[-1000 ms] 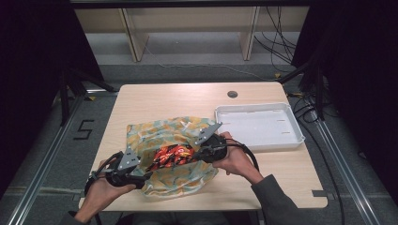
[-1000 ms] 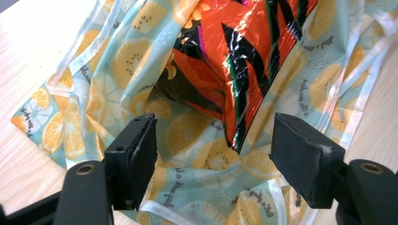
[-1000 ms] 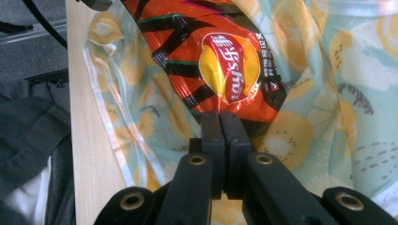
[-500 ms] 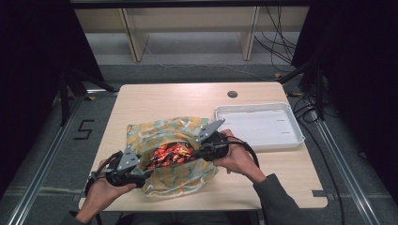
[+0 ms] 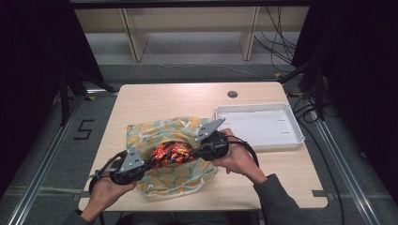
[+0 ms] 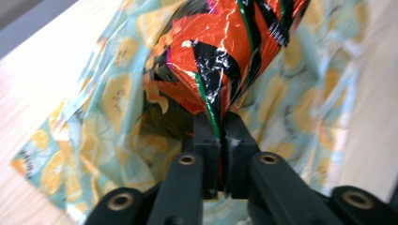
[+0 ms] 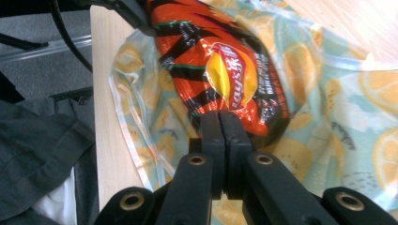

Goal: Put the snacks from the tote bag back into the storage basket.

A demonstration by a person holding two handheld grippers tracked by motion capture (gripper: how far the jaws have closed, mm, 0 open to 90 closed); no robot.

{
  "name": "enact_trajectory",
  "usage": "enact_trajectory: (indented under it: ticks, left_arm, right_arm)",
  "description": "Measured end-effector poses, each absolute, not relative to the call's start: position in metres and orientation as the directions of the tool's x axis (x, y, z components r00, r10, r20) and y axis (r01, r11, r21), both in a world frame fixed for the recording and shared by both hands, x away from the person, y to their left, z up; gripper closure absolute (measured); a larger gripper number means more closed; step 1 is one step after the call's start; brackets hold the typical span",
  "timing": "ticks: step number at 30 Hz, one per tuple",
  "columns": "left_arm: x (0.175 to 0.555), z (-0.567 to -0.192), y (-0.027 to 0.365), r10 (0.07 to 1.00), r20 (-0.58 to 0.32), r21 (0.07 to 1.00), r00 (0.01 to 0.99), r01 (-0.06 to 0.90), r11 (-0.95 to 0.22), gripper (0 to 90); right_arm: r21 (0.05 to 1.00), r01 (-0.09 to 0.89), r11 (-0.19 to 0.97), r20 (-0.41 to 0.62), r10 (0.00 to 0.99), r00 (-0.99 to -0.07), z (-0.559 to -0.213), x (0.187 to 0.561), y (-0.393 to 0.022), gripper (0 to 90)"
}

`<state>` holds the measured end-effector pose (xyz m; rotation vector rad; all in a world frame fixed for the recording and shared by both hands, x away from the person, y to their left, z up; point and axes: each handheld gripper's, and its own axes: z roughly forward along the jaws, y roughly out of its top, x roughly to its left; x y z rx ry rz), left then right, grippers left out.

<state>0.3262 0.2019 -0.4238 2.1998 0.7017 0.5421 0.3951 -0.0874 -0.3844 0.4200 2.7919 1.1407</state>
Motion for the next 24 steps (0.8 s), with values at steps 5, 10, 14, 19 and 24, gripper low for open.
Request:
enact_trajectory:
  ticks: [5,10,14,19,24]
  left_arm:
    - [0.326,-0.402,0.21,0.613,0.101,0.786,0.784,0.315,-0.532,88.2]
    - [0.326,-0.389,0.215,0.621,0.033,0.824,0.783,0.33,-0.461,88.1]
    - [0.326,-0.385,0.217,0.625,-0.021,0.839,0.78,0.354,-0.414,88.0]
    - [0.326,-0.383,0.219,0.622,-0.029,0.837,0.783,0.359,-0.412,87.8]
    - [0.327,-0.383,0.221,0.62,-0.081,0.852,0.781,0.377,-0.363,87.8]
  right_arm:
    - [0.758,0.231,0.609,0.06,0.288,-0.956,-0.375,0.399,-0.099,77.7]
    - [0.781,0.176,0.599,0.017,0.263,-0.965,-0.369,0.399,-0.118,57.2]
    - [0.769,0.165,0.617,-0.009,0.269,-0.963,-0.375,0.399,-0.119,53.8]
    - [0.778,0.153,0.609,0.001,0.243,-0.97,-0.391,0.401,-0.105,57.7]
    - [0.81,0.138,0.571,-0.01,0.248,-0.969,-0.392,0.398,-0.094,63.3]
